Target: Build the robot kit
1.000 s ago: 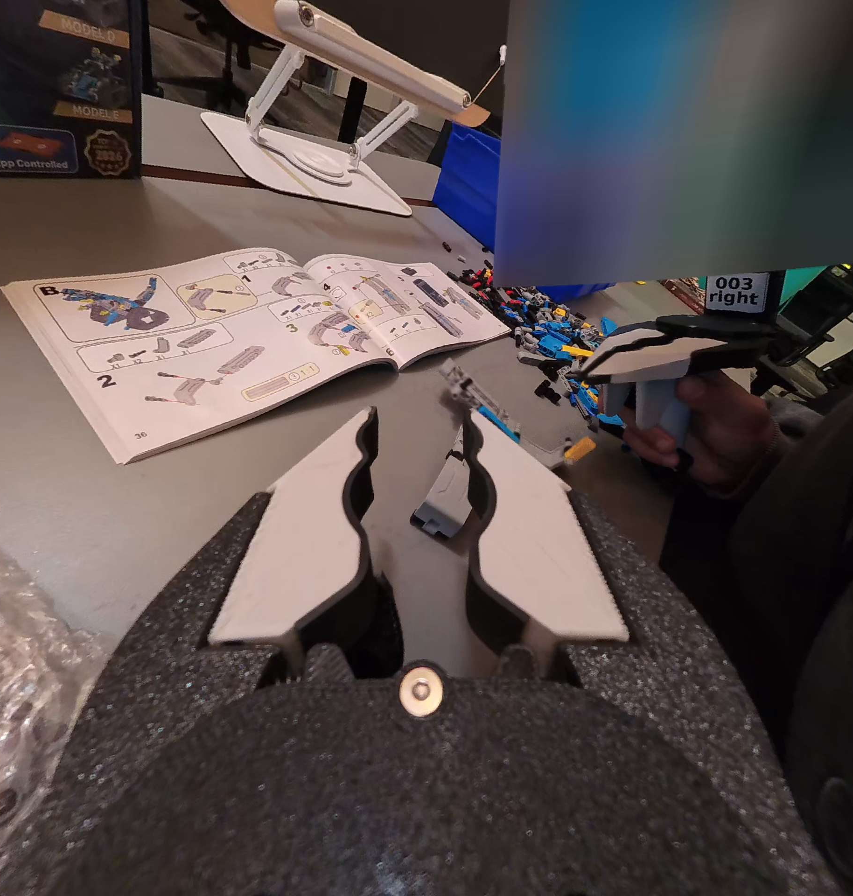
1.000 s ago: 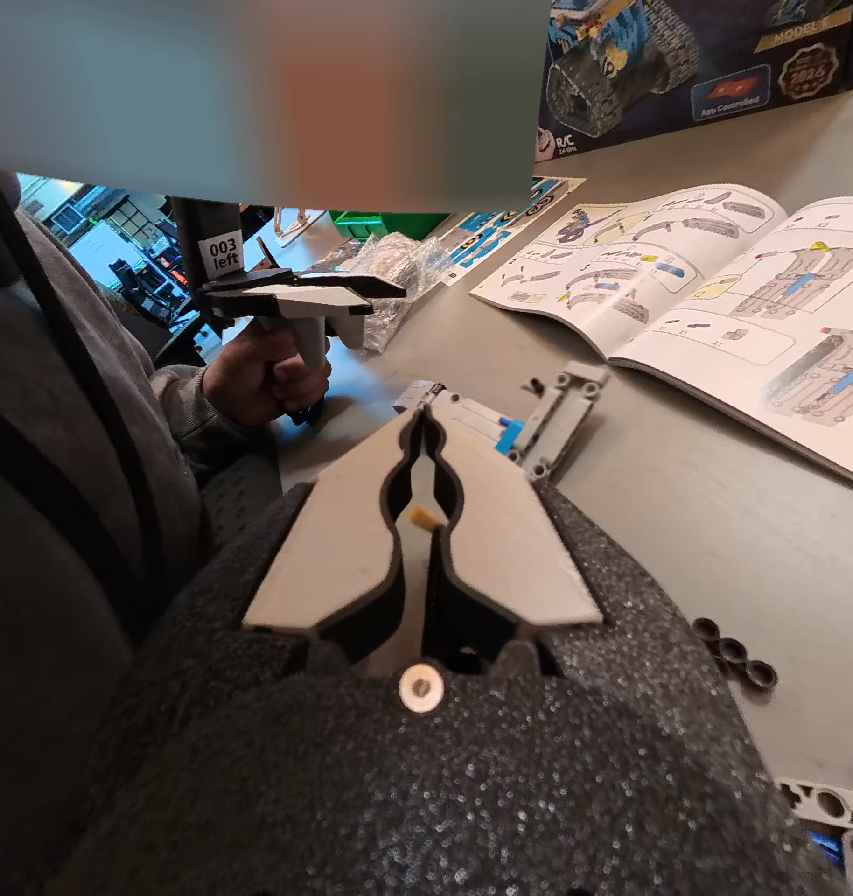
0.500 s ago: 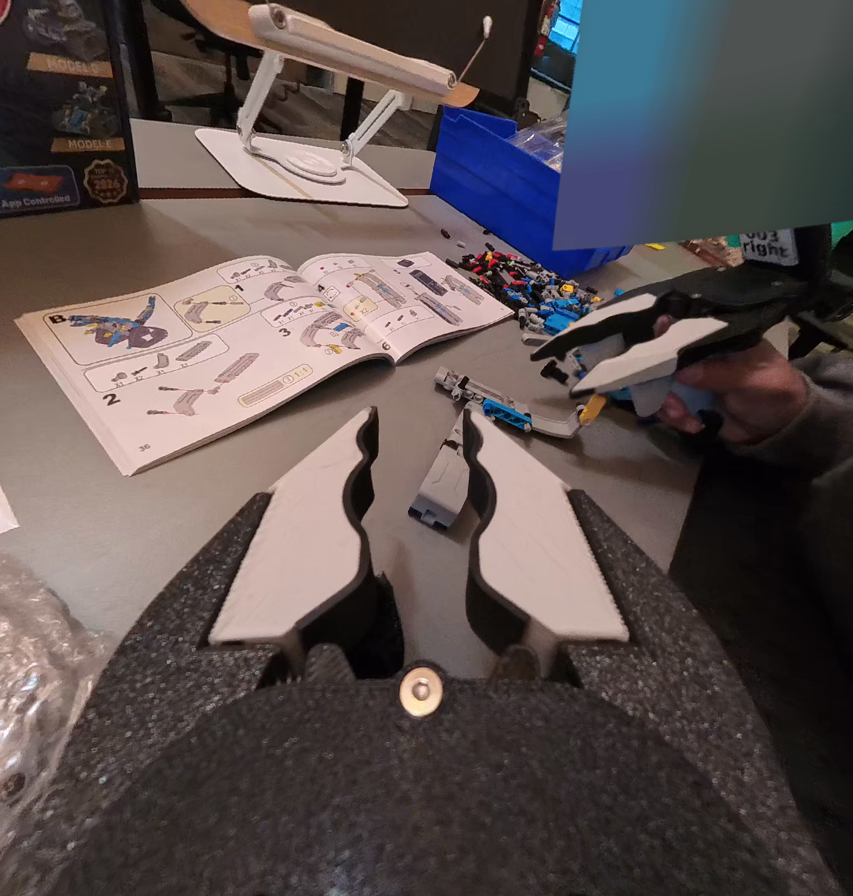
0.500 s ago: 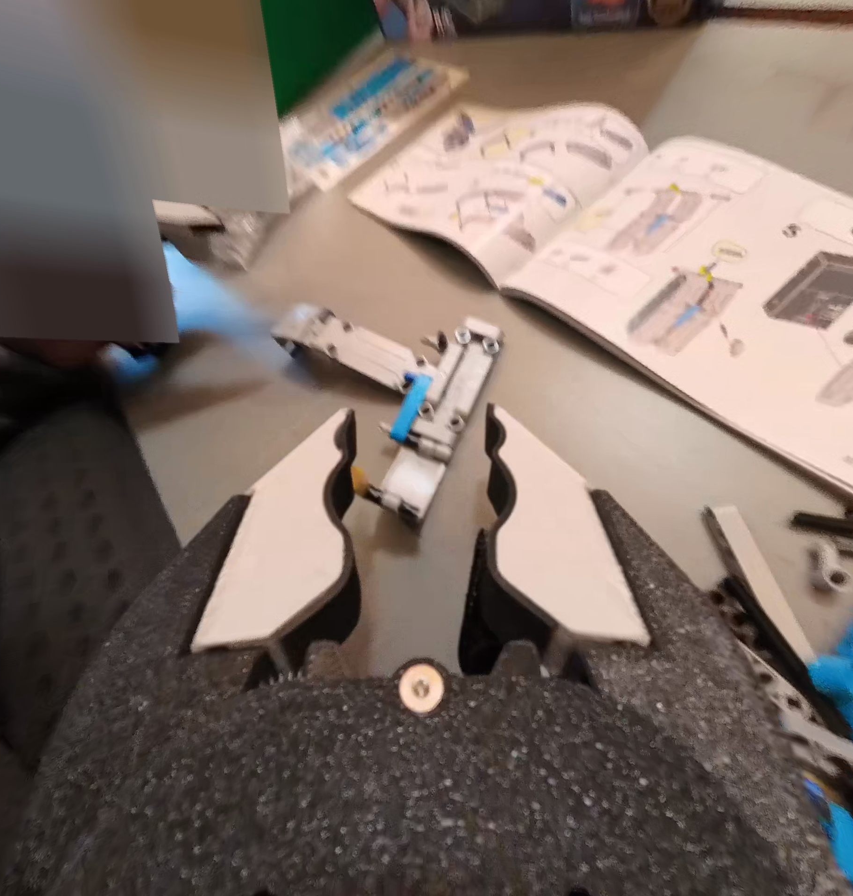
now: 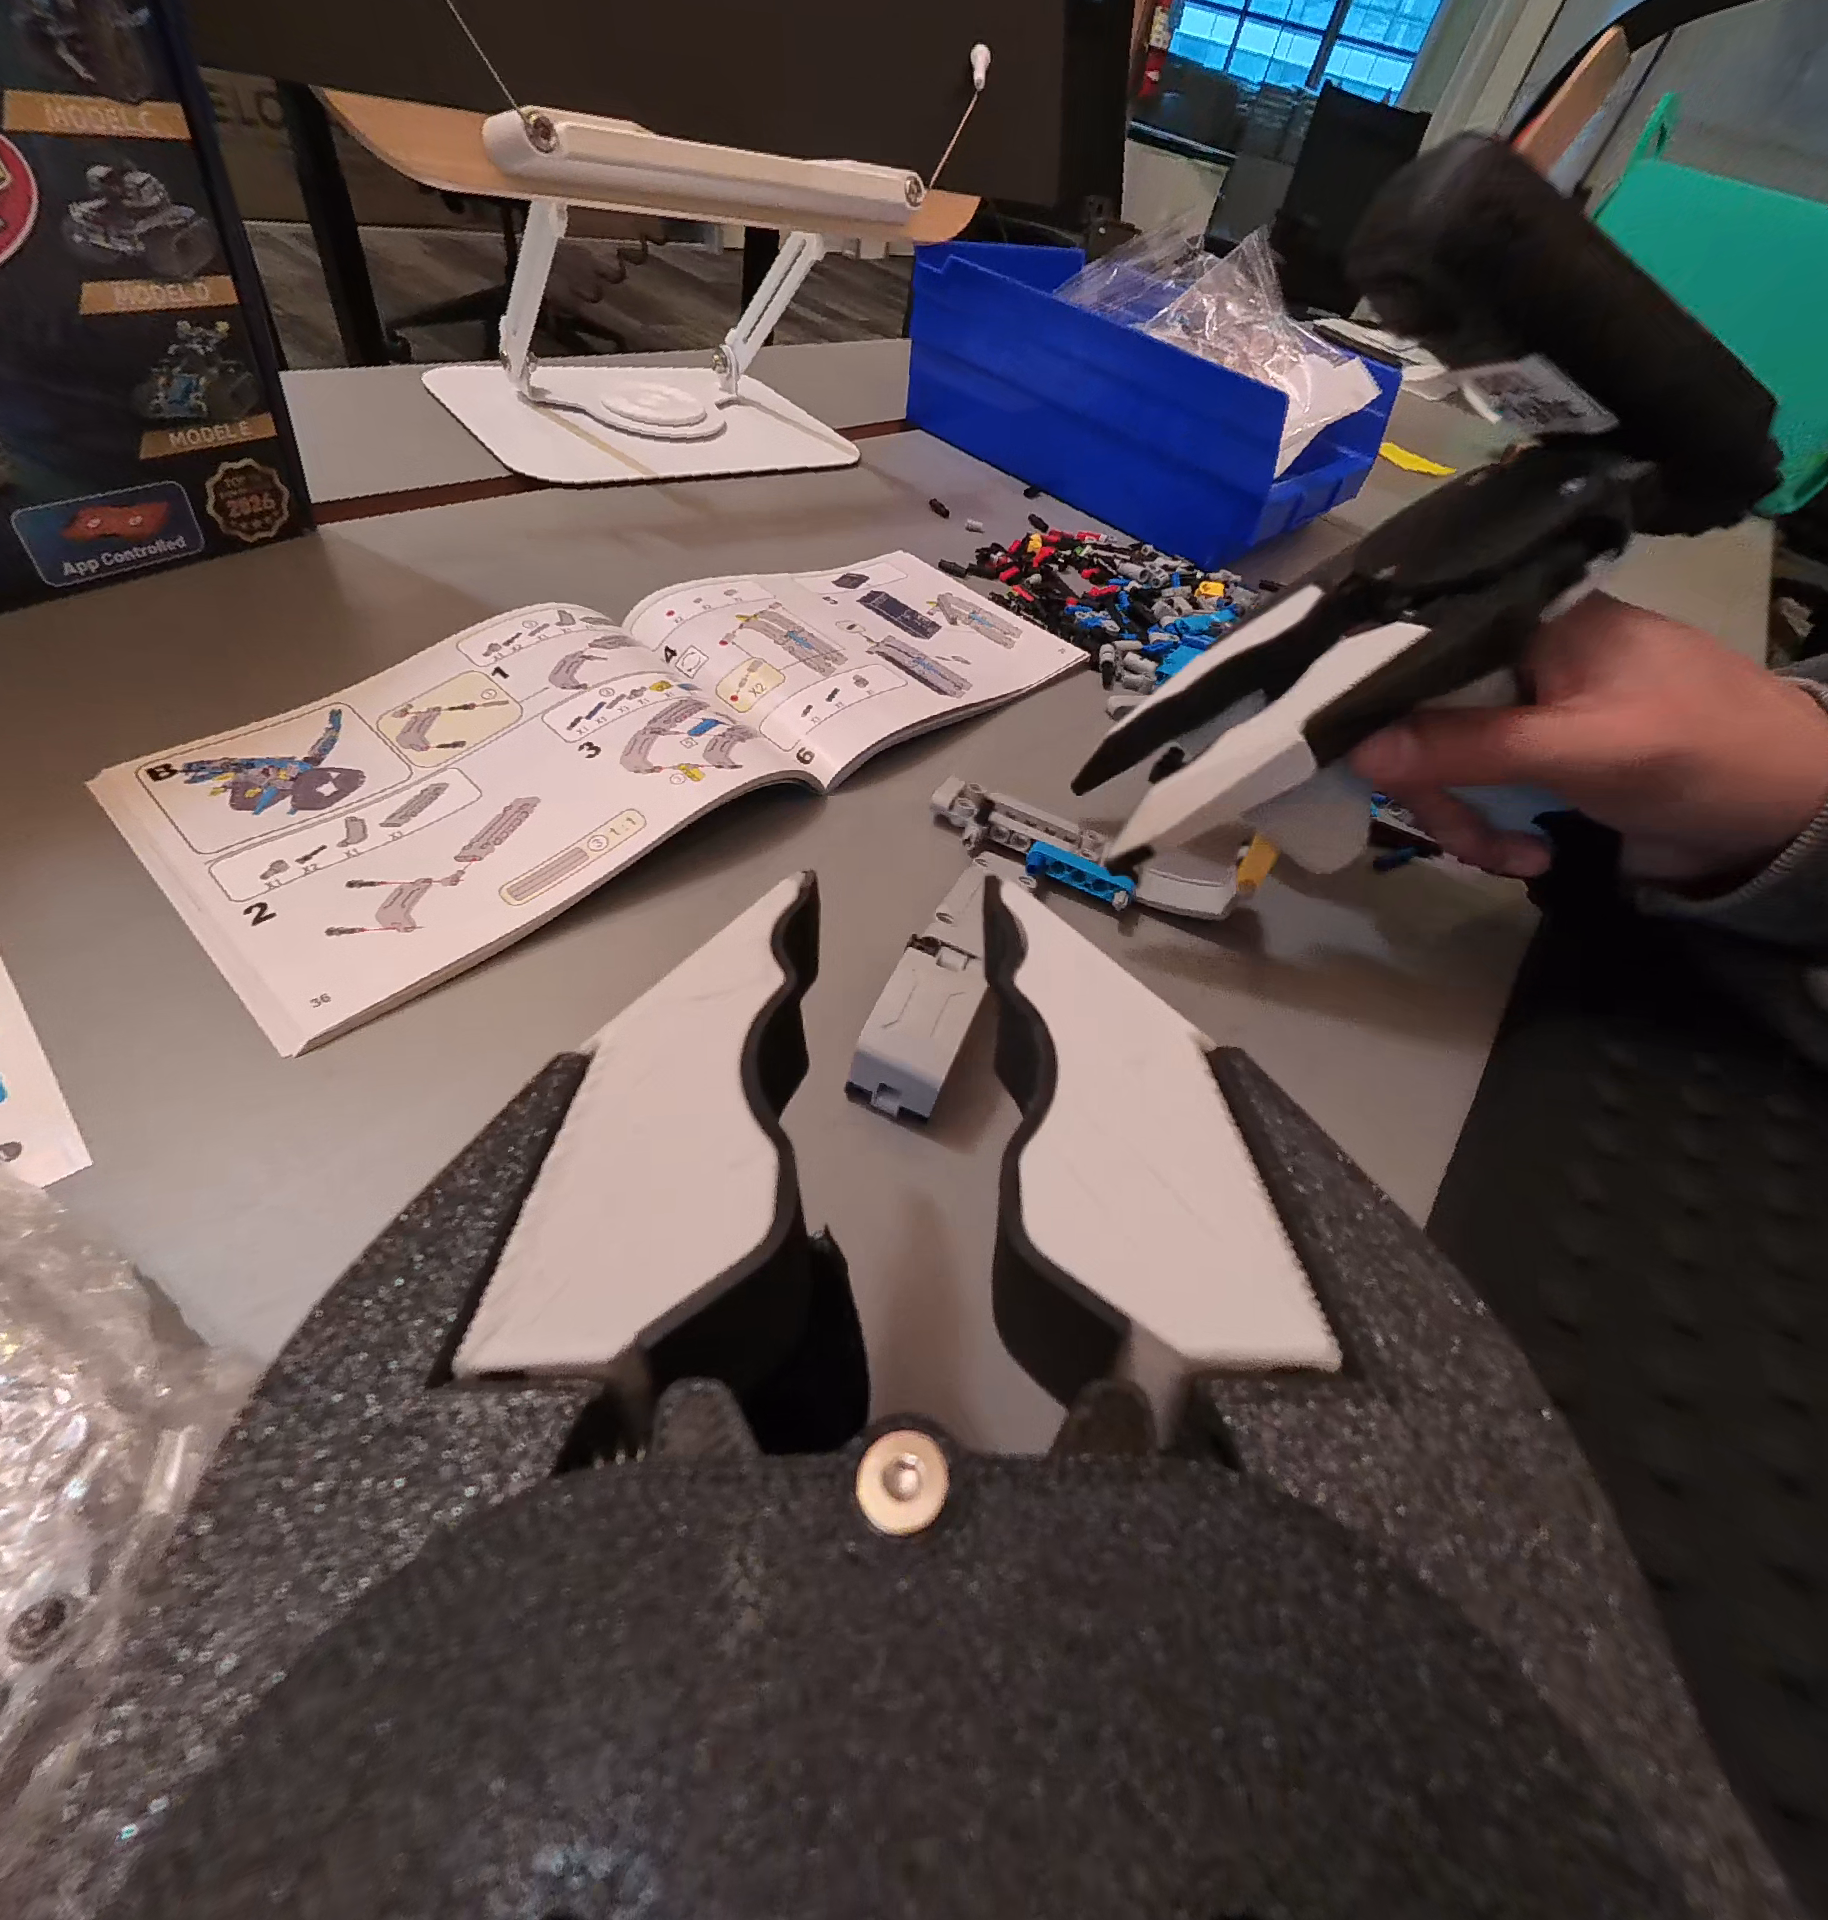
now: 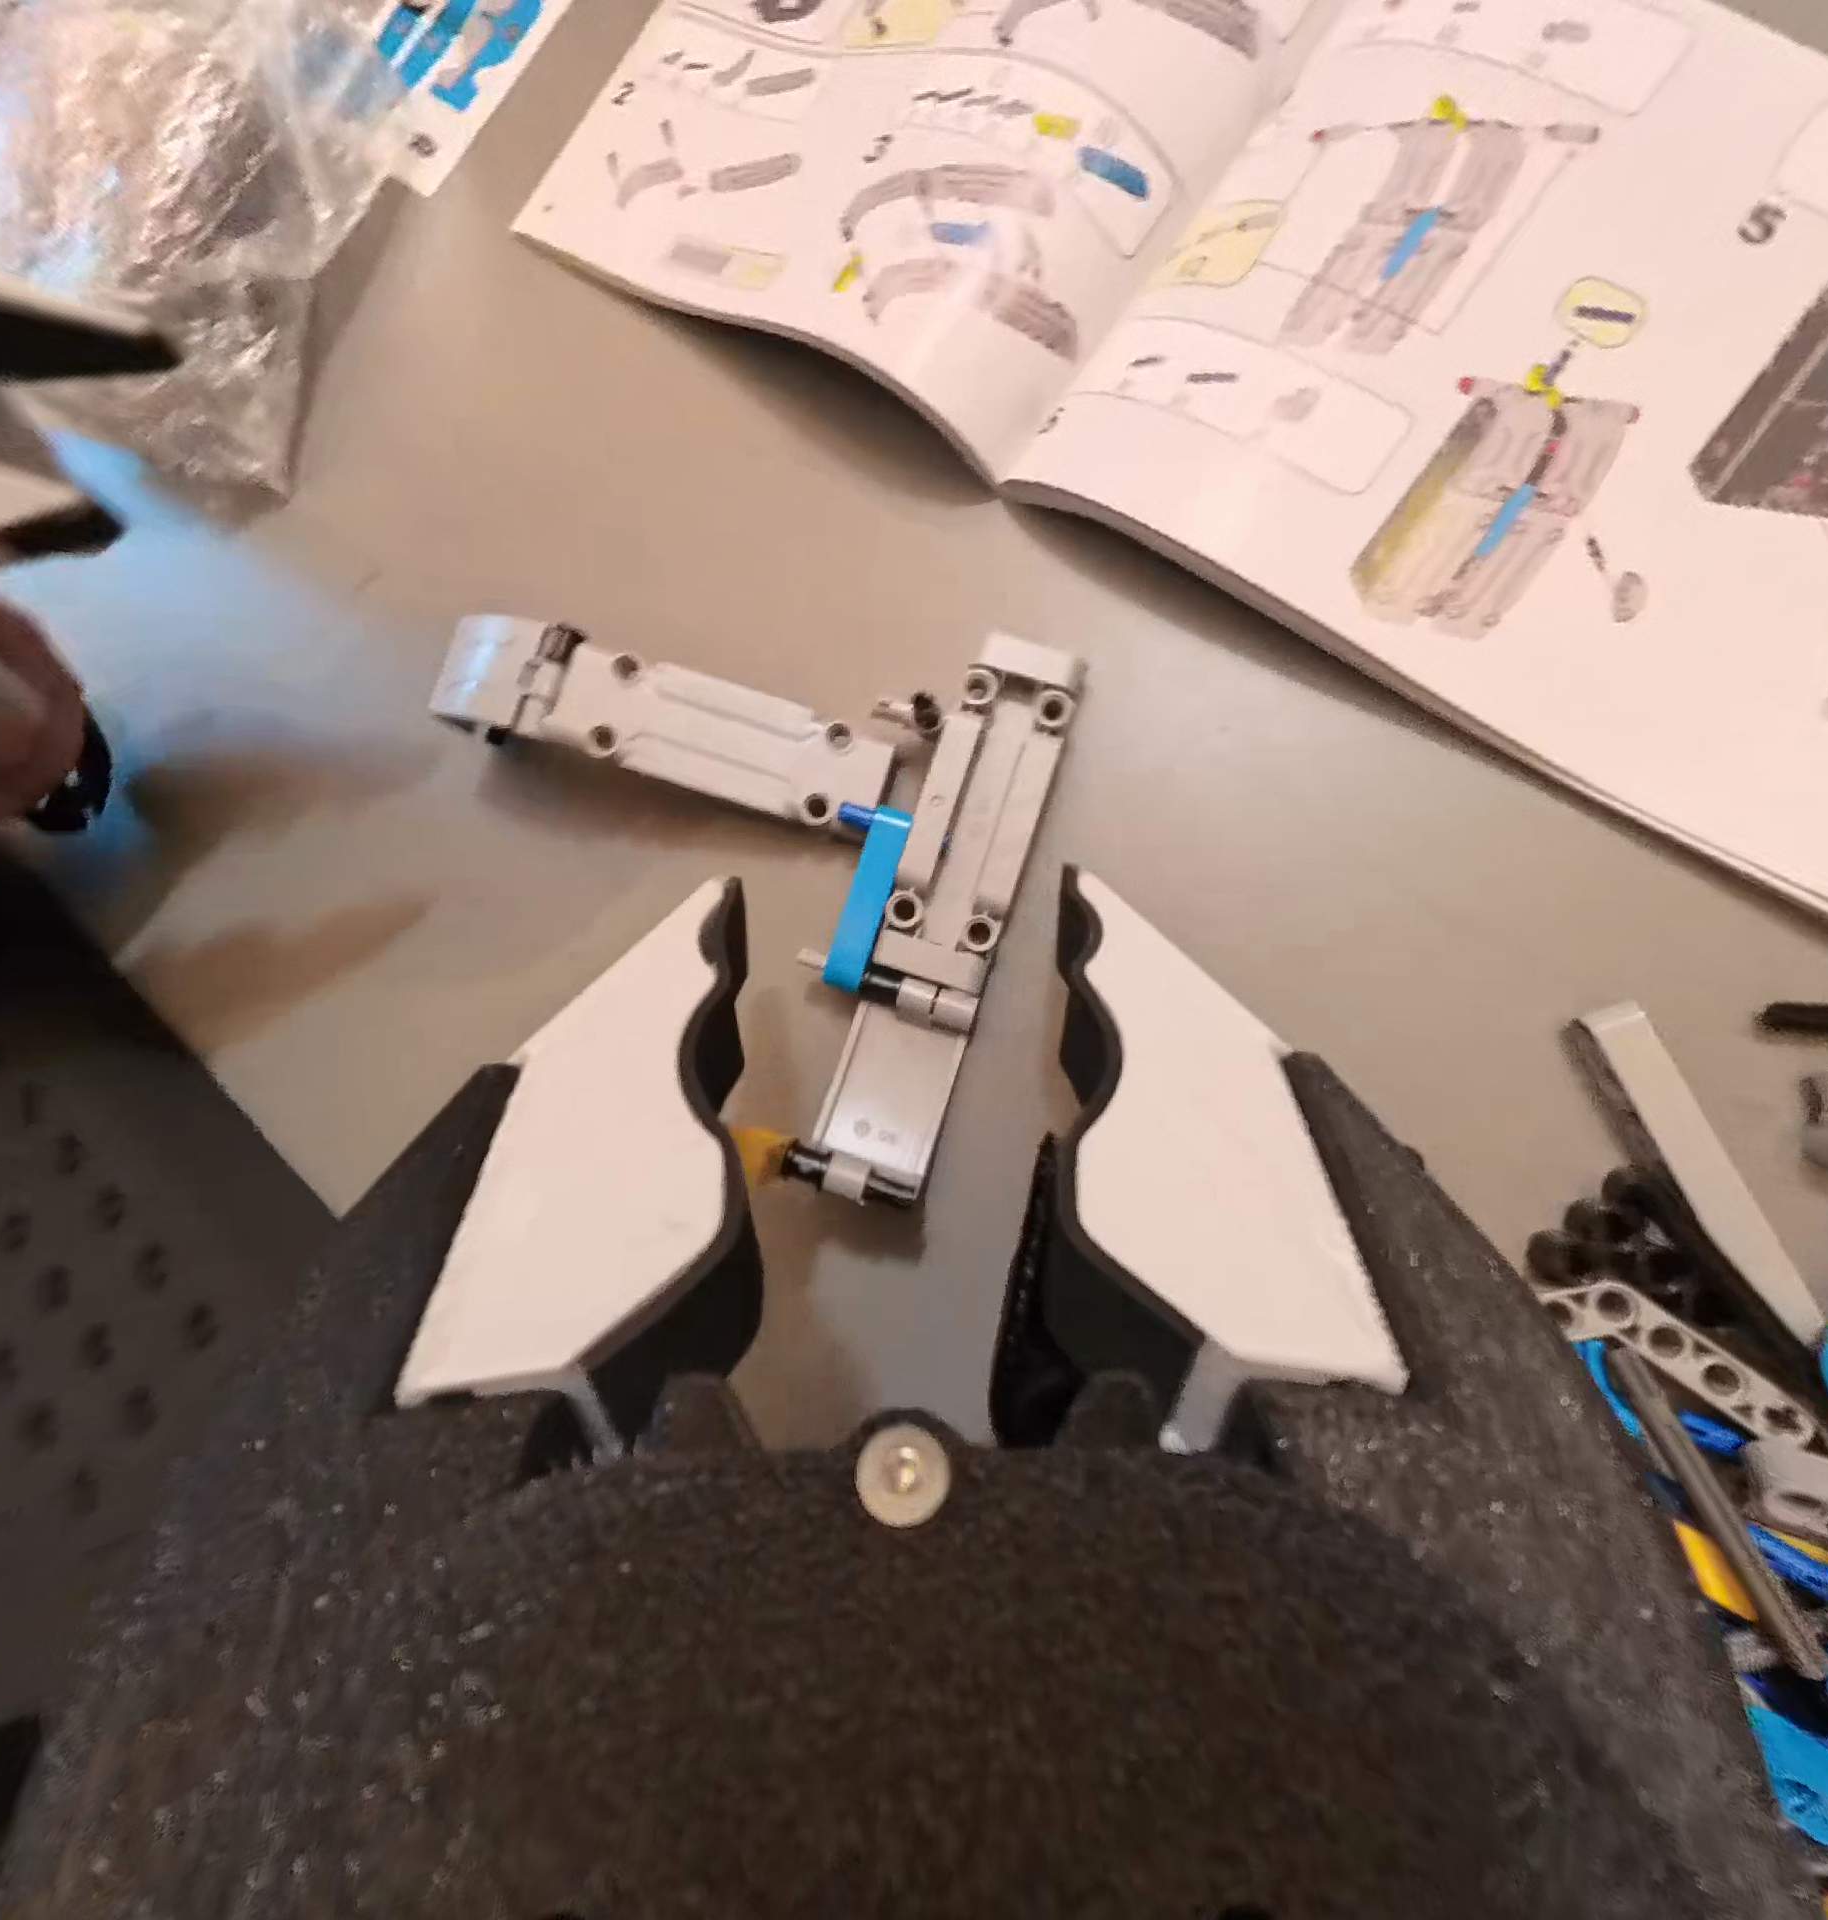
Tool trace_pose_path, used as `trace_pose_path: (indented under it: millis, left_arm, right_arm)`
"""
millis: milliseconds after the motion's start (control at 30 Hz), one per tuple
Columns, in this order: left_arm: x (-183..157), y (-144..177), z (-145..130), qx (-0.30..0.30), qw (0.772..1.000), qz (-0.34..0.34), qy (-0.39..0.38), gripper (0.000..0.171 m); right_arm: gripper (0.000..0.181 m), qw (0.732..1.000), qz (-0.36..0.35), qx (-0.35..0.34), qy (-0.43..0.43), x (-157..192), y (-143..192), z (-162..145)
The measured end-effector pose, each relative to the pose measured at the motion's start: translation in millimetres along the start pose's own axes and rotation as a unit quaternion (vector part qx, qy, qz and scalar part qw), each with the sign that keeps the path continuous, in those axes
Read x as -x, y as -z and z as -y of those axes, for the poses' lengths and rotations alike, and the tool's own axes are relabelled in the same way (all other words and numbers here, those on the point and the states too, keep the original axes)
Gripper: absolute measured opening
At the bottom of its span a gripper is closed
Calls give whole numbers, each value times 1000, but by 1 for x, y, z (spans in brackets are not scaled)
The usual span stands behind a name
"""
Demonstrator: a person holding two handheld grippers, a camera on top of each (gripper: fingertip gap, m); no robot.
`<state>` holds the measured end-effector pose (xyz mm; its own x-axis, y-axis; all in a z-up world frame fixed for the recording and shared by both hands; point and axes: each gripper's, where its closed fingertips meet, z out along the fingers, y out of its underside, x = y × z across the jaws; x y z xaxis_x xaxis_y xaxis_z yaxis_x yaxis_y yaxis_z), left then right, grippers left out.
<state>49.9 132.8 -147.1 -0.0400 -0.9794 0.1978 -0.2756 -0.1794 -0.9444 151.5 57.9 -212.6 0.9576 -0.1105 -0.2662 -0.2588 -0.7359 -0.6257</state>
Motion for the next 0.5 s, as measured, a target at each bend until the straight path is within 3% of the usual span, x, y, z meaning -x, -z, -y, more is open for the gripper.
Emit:
trace_pose_path:
  millis: [100,233,333,433,467,500]
  left_arm:
    - [-3,1,0,0,1000,-1,-1,30]
    - [-7,0,-1,4,1000,-4,-9,30]
    - [-15,0,0,-1,1000,-27,-2,31]
    - [-30,4,10,-31,996,-84,28,34]
    - [-36,7,14,-44,992,-110,44,38]
    - [-44,9,18,-56,986,-142,68,46]
  right_arm:
    - [62,999,-24,38,-1,-4,-11,-6]
    - [36,989,-108,58,80,-13,-16,-8]
    - [32,993,-80,56,69,-8,-15,-11]
    - [32,999,35,-1,6,14,1,3]
    - [32,992,119,-41,-27,33,14,16]
    - [32,966,236,-84,-64,61,34,32]
